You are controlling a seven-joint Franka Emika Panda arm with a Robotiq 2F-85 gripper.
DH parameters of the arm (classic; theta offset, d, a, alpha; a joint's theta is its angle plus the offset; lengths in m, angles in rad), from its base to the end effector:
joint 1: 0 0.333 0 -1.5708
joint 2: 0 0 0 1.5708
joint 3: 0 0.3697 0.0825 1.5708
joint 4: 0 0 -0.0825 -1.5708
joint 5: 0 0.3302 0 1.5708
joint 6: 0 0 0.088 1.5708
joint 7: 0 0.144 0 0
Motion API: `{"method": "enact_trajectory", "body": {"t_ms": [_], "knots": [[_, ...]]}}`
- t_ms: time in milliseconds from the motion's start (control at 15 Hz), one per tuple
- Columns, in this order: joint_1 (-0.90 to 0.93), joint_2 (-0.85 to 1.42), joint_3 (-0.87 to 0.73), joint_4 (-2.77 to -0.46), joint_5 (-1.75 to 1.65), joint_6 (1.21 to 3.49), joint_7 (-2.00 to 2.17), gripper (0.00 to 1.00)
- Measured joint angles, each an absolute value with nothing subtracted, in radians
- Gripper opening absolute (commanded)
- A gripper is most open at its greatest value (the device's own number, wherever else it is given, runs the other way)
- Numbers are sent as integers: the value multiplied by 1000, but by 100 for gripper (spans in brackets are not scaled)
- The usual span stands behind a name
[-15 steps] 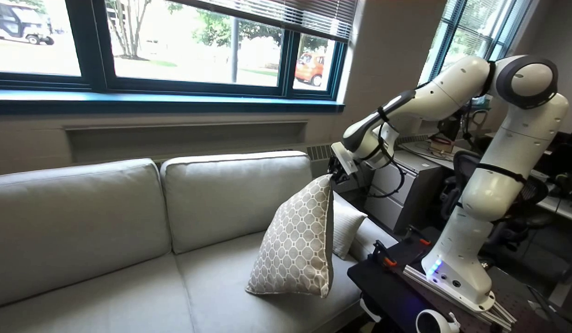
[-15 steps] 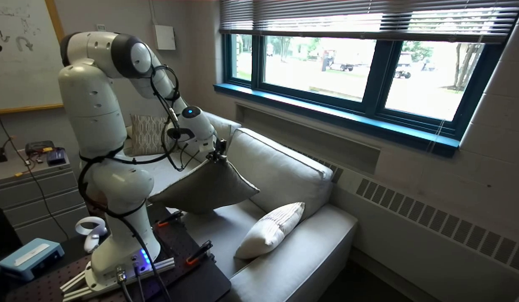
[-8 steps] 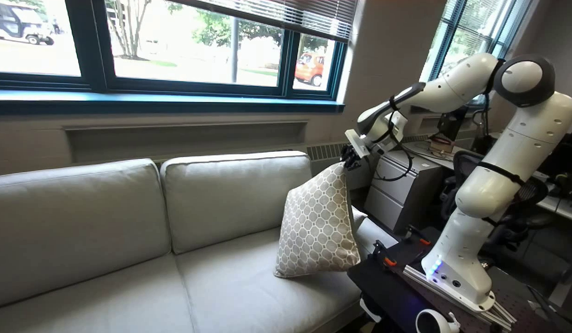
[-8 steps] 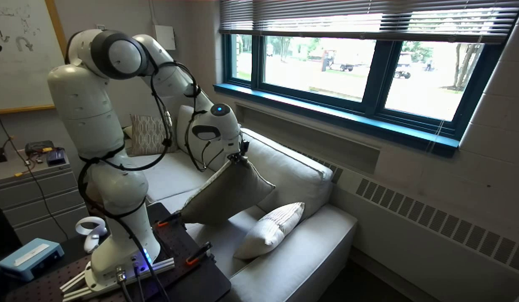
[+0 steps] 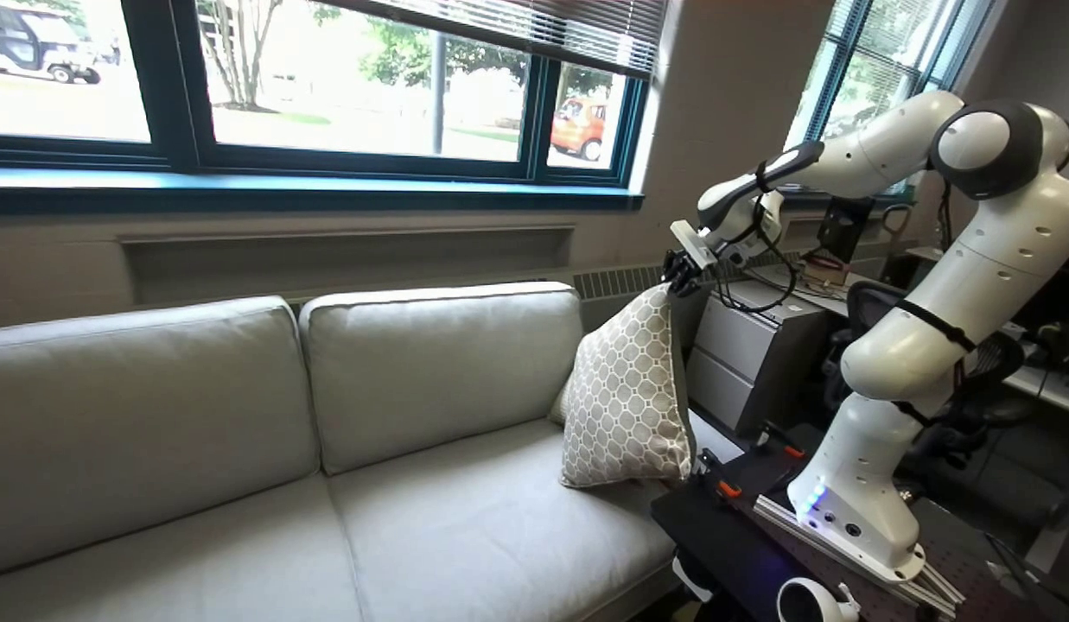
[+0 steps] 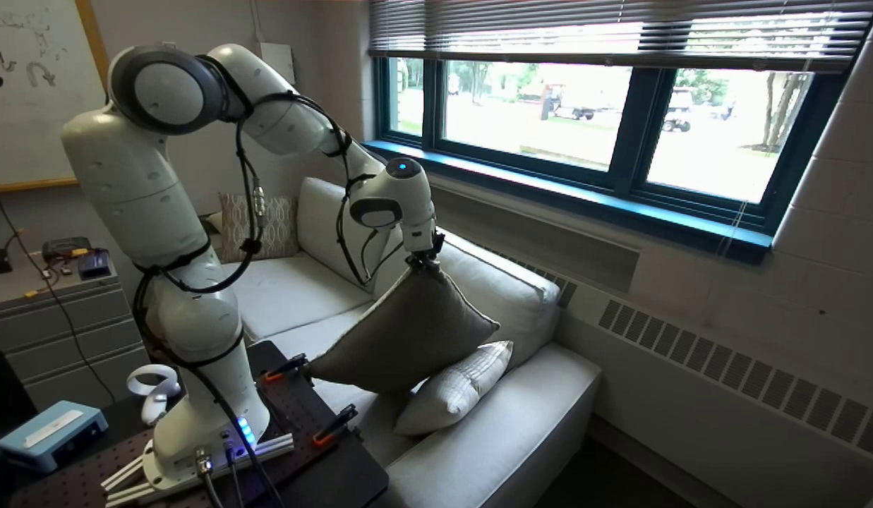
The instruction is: Move the small pillow to the right armrest, move the pillow in the middle of the sofa to the right
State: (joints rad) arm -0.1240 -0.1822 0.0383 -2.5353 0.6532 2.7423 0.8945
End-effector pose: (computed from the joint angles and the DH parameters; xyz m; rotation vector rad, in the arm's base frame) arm 0.4361 -0.0523 0.4338 -1.9086 1.8444 -0.2741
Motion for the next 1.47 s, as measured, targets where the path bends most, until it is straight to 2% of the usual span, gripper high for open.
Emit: {"method": "enact_trajectory", "body": {"t_ms": [733, 1133, 1467], "knots": [[25, -173, 52, -2387, 598, 2532, 873, 2], [-5, -117, -70, -2277, 688, 2170, 507, 2], [-79, 57, -115, -2160, 650, 1925, 370, 2]]}}
